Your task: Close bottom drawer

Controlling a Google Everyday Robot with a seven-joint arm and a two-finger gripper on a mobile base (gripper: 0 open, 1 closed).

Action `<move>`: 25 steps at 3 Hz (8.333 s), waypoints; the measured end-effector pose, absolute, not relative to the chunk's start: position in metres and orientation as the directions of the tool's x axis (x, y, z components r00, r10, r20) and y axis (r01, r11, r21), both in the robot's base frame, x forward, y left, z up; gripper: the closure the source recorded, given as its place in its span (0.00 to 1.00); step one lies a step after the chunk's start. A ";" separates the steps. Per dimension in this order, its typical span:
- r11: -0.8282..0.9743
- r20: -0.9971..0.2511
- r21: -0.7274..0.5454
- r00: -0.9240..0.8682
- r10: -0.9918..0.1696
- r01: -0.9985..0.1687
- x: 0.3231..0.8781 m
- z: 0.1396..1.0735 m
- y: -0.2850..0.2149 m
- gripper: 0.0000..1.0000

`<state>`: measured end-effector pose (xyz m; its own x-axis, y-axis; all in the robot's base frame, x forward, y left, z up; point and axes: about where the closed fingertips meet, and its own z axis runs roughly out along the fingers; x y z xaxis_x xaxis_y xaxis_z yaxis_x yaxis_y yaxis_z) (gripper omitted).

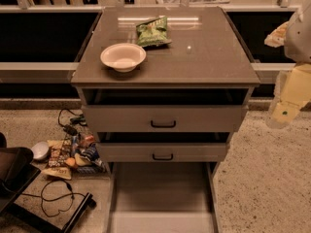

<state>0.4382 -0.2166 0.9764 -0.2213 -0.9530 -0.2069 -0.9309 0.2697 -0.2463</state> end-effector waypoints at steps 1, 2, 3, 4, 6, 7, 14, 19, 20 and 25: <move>0.270 -0.207 -0.246 -0.221 -0.953 -0.931 0.438 0.976 -0.217 0.00; 0.285 -0.217 -0.221 -0.238 -0.947 -0.933 0.433 0.958 -0.219 0.00; 0.315 -0.286 -0.185 -0.255 -0.923 -0.931 0.411 0.916 -0.215 0.00; 0.353 -0.369 -0.163 -0.275 -0.888 -0.921 0.384 0.858 -0.213 0.00; 0.375 -0.361 -0.110 -0.314 -0.878 -0.921 0.335 0.688 -0.197 0.00; 0.398 -0.341 -0.005 -0.372 -0.863 -0.917 0.313 0.628 -0.192 0.00; 0.369 -0.380 0.322 -0.476 -0.793 -0.872 0.242 0.233 -0.185 0.73; 0.184 -0.505 0.324 -0.334 -0.796 -0.928 0.278 0.152 -0.111 1.00; 0.167 -0.538 0.273 -0.295 -0.790 -0.947 0.313 0.150 -0.110 1.00; 0.173 -0.610 0.174 -0.245 -0.753 -0.969 0.447 0.142 -0.099 1.00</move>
Offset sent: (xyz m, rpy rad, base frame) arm -0.0158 -0.0070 -0.0584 0.0448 0.0848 -0.0356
